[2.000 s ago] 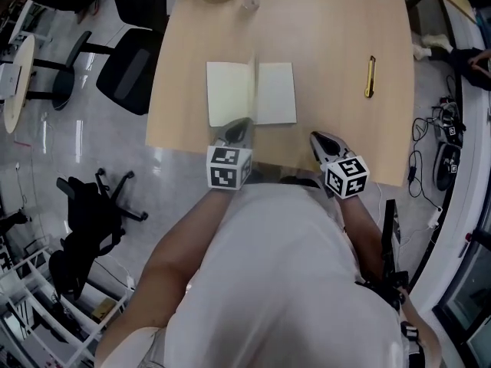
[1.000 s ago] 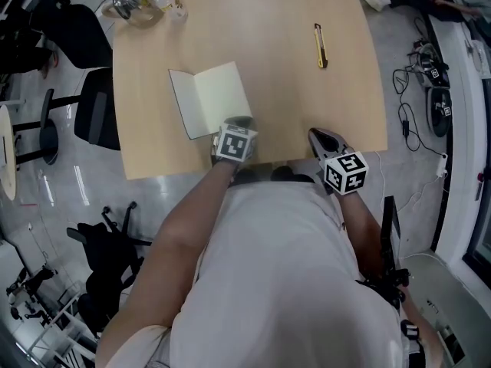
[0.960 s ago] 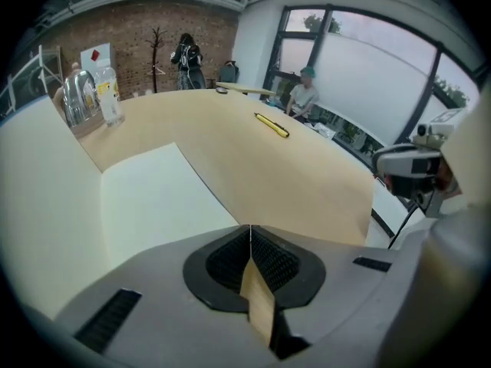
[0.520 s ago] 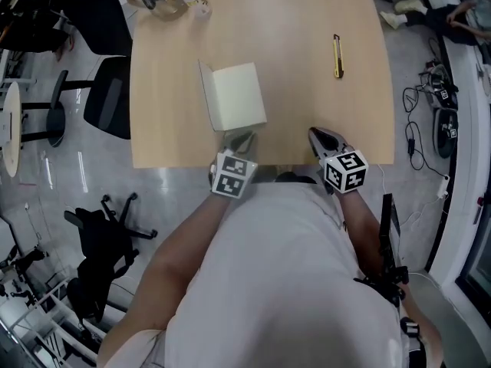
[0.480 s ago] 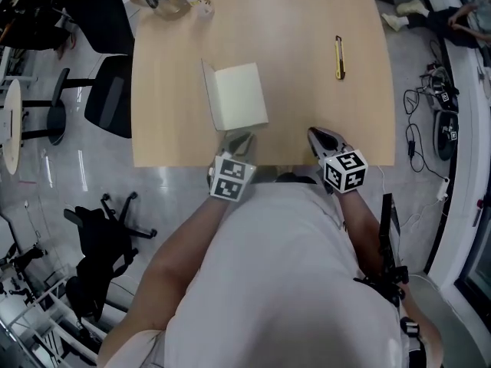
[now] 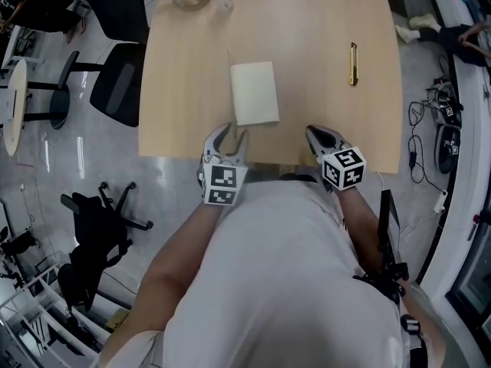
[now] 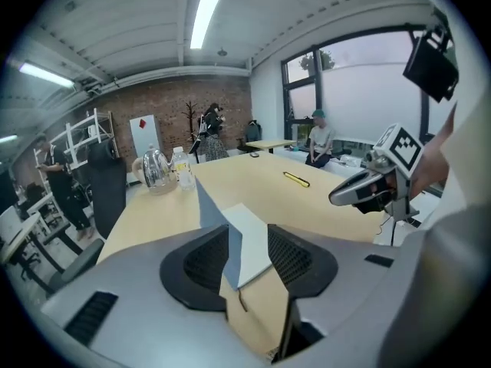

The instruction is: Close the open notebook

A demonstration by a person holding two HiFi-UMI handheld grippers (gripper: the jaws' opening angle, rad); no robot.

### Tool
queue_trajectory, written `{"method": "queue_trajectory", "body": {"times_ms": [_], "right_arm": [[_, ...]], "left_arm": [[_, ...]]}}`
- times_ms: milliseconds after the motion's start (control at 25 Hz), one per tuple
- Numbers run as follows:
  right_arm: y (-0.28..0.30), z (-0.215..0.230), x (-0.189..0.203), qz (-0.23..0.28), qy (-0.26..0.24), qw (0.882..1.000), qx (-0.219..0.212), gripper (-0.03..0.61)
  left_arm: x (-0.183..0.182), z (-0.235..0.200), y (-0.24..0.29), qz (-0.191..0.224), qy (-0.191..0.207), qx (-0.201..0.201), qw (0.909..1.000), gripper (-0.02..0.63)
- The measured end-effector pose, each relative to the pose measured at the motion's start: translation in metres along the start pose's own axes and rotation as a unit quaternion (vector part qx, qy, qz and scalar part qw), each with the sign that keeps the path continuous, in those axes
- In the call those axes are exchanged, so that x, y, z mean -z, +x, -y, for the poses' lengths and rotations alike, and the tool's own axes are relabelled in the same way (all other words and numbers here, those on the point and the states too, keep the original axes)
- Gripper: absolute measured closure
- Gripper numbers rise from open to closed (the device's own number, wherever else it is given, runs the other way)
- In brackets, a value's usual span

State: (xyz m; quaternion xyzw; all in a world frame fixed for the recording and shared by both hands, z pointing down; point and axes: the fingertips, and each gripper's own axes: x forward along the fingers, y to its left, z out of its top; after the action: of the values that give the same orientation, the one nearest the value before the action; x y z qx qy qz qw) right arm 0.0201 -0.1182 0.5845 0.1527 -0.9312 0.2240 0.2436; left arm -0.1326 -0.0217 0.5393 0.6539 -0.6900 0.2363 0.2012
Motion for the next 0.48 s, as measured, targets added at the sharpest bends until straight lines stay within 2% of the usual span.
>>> {"method": "queue_trajectory", "body": {"times_ms": [200,480], "right_arm": [[-0.001,-0.002,-0.001,0.004,0.007,1.0,0.007,0.56],[-0.009,-0.001,0.004,0.014,0.035,0.999,0.034,0.561]], "left_arm": [[0.007,-0.01,0.028,-0.03,0.026,-0.016,0.9991,0.465],[0.003,-0.008,0.034,-0.03,0.053,0.012,0.9981,0.475]]}}
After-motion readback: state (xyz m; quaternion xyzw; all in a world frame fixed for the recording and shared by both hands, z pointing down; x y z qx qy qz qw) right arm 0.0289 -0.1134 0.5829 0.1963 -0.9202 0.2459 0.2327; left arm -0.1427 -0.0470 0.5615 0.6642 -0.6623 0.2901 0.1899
